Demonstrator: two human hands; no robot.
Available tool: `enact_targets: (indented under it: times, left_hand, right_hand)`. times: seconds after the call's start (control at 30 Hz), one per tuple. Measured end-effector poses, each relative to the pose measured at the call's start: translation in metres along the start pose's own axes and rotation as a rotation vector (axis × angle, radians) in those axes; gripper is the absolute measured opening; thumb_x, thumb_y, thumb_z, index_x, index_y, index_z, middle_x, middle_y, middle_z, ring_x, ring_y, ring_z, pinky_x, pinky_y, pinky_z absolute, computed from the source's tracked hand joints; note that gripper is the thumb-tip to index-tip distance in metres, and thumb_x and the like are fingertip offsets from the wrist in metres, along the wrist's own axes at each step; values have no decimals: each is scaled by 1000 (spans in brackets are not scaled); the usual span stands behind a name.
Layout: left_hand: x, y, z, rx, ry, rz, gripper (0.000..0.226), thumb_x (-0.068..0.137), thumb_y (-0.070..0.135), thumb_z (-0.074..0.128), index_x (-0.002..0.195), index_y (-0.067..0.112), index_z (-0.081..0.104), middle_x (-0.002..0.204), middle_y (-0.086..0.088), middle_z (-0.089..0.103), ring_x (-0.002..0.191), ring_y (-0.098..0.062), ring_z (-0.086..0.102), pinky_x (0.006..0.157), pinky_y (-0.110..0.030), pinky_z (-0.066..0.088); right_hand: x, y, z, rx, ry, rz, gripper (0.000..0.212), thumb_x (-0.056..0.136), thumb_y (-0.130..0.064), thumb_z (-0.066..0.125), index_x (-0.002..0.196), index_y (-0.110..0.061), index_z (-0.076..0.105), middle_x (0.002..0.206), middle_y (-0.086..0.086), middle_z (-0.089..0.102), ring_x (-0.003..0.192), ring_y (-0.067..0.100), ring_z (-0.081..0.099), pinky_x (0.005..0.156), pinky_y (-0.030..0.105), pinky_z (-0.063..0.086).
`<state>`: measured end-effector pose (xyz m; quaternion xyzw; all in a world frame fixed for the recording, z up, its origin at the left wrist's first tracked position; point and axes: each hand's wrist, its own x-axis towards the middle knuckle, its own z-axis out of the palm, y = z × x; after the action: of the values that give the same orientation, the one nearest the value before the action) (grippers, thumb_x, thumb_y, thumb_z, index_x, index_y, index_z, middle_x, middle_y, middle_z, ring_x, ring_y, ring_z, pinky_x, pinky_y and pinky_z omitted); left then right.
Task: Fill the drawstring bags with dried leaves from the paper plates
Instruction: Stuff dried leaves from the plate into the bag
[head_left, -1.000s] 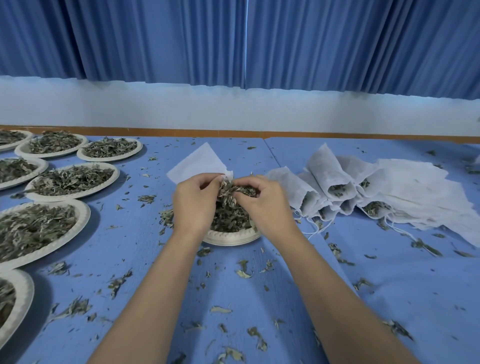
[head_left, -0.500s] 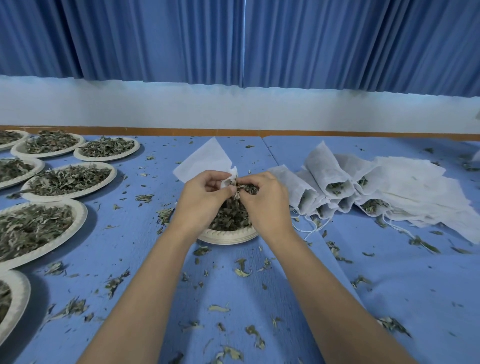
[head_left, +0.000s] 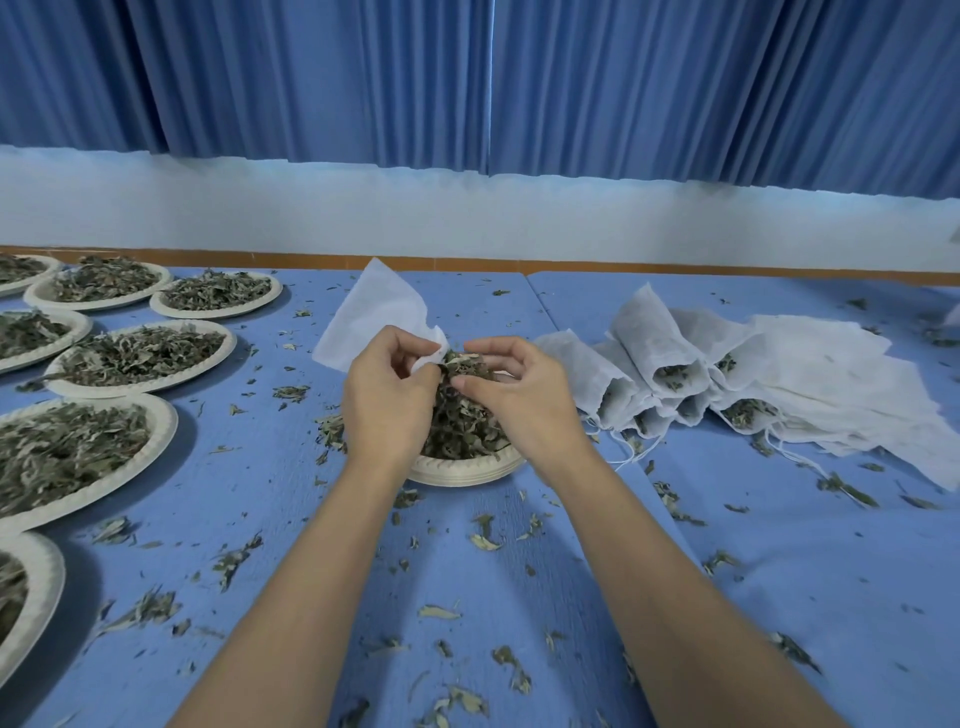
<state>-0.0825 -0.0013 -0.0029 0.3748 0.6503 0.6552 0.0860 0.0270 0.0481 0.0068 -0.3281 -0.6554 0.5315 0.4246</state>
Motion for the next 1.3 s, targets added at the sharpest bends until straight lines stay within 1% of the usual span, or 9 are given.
enact_targets:
  times: [0.17,0.27,0.33,0.47,0.57,0.73,0.93,1.03,1.3]
  left_hand:
    - [-1,3,2,-68,-55,-24,20,87,15,66,73,27,61,65,7,52,58,-5,46,59,-22,40]
    - [0,6,1,-99,-81,-45,12,88,24,67,79,32,68,85,6,64,66,8,55,62,-6,42]
    - [0,8,1,-91,-72,-36,10,89,26,65,83,32,71,94,7,67,76,7,59,70,-8,44]
    - [-1,11,1,-121,-25,-32,16,91,16,60,86,25,72,68,22,65,67,12,58,64,-4,44]
    - [-1,11,0,-197,-4,-96,15,92,16,59,88,22,72,63,18,63,63,6,57,69,-14,50]
    - [0,16,0,-339,-46,-198,19,93,17,59,78,25,69,60,9,56,58,0,54,67,-15,52]
    - [-4,15,5,-265,-144,-200,8,86,20,69,86,27,71,71,15,66,67,4,60,67,-11,49]
    - [-4,12,3,-243,-189,-199,24,82,6,69,89,28,68,84,9,64,71,8,61,61,-5,46]
    - [-1,10,-4,-227,-67,-125,24,88,4,61,87,26,69,63,30,63,62,14,58,59,-7,47]
  right_hand:
    - [-2,3,4,4,109,-2,24,75,-3,75,72,-26,71,79,-4,73,76,11,68,77,28,56]
    - [-1,4,4,-6,165,-17,20,77,-5,75,76,-25,74,76,-6,73,73,10,67,73,28,55]
    - [-1,5,6,-40,180,-44,16,78,-8,74,85,-22,76,81,-5,74,74,10,67,73,27,55]
    - [-3,4,10,-64,129,-98,20,80,-7,72,97,-18,76,102,-5,72,99,1,64,91,20,50]
    - [-4,5,9,-89,79,-125,23,85,-8,68,106,-16,73,113,-5,70,108,-2,60,98,17,45]
    - [-3,7,7,-201,199,-176,23,89,-9,63,110,-12,72,107,-1,72,81,-7,61,80,11,48]
    - [-7,7,13,-429,237,-302,24,87,-1,57,101,-8,75,100,5,74,94,14,65,83,20,49]
    - [-5,5,9,-373,232,-228,23,87,-7,61,106,-12,74,107,-1,72,97,4,63,82,4,43]
    - [-1,2,9,92,95,-3,23,87,-6,62,102,-24,64,102,-10,68,89,-6,63,82,14,49]
